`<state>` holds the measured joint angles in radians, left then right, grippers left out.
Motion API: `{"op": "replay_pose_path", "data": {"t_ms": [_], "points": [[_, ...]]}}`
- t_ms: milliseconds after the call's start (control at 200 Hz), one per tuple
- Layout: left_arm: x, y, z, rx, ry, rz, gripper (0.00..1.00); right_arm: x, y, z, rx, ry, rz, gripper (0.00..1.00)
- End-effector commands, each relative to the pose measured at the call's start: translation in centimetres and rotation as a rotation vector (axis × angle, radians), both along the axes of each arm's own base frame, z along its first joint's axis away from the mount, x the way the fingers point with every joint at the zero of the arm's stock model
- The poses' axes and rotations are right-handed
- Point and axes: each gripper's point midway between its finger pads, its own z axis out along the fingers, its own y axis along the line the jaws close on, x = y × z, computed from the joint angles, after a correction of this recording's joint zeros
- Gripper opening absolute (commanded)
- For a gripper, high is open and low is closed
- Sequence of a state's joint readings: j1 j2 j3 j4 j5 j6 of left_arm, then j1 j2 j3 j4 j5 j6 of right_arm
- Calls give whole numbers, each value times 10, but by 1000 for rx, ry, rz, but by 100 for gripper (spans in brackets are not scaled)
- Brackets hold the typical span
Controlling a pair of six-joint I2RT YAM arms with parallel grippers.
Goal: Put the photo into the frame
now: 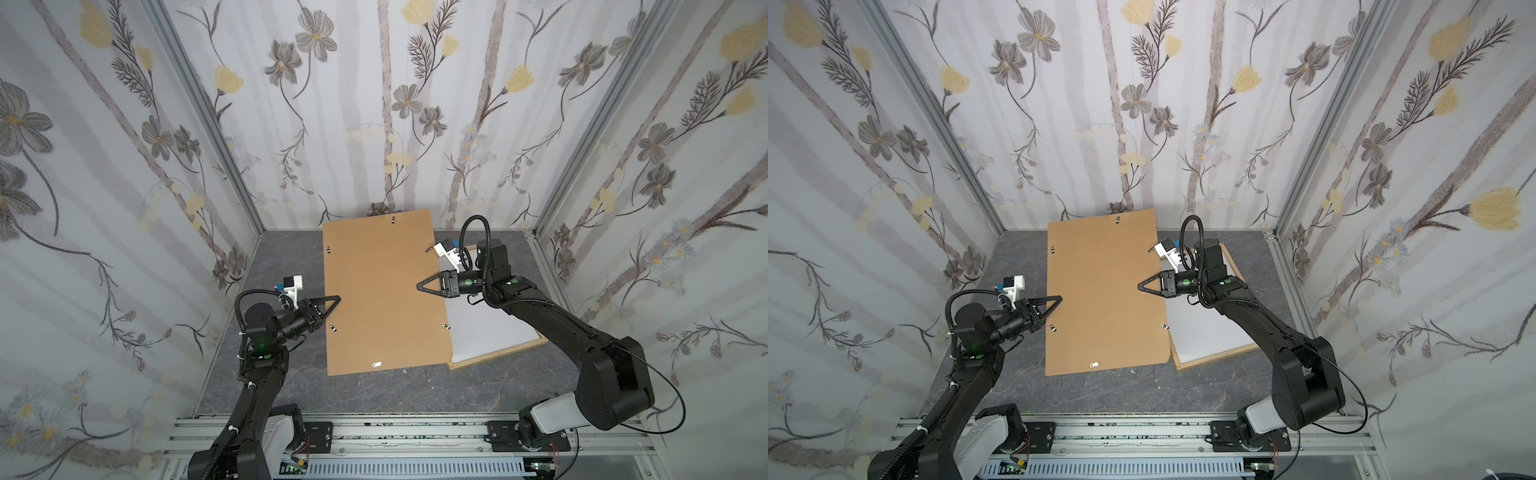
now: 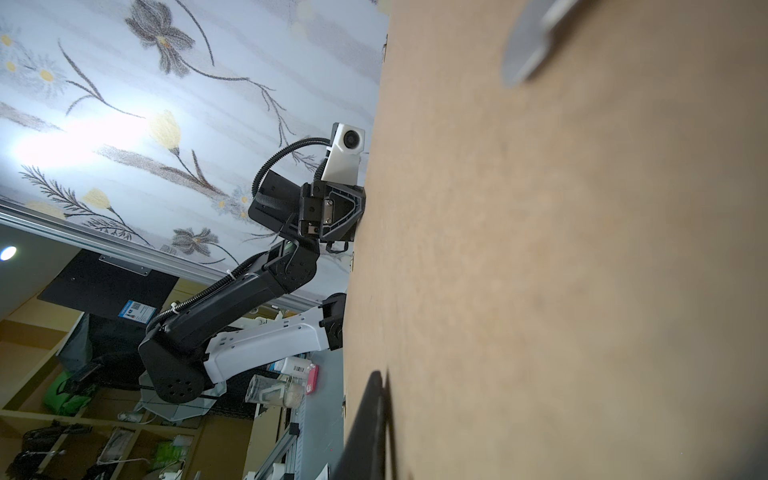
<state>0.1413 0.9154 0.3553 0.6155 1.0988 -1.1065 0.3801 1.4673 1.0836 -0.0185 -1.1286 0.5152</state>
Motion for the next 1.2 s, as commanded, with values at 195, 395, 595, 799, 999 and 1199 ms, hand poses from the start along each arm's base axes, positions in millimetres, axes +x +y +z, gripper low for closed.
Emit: {"op": "replay_pose_path", "data": {"t_ms": [195,395,595,799,999,1199], "points": [[8,6,0,-7,12,53,22,20,-7,18,-28,-154,-90,0],[9,6,-1,-3,2,58,24,19,-9,24,-35,-170,-98,0],[10,7,-9,4,14,61,37,21,-18,35,-41,-202,-132,0],[14,10,-17,79,33,98,40,34,-53,58,-43,-251,-258,0],[15,-5,-38,274,83,115,46,46,-94,91,-55,-322,-466,0],[19,-41,-53,332,104,76,59,51,-146,128,-110,-439,-785,0]]}}
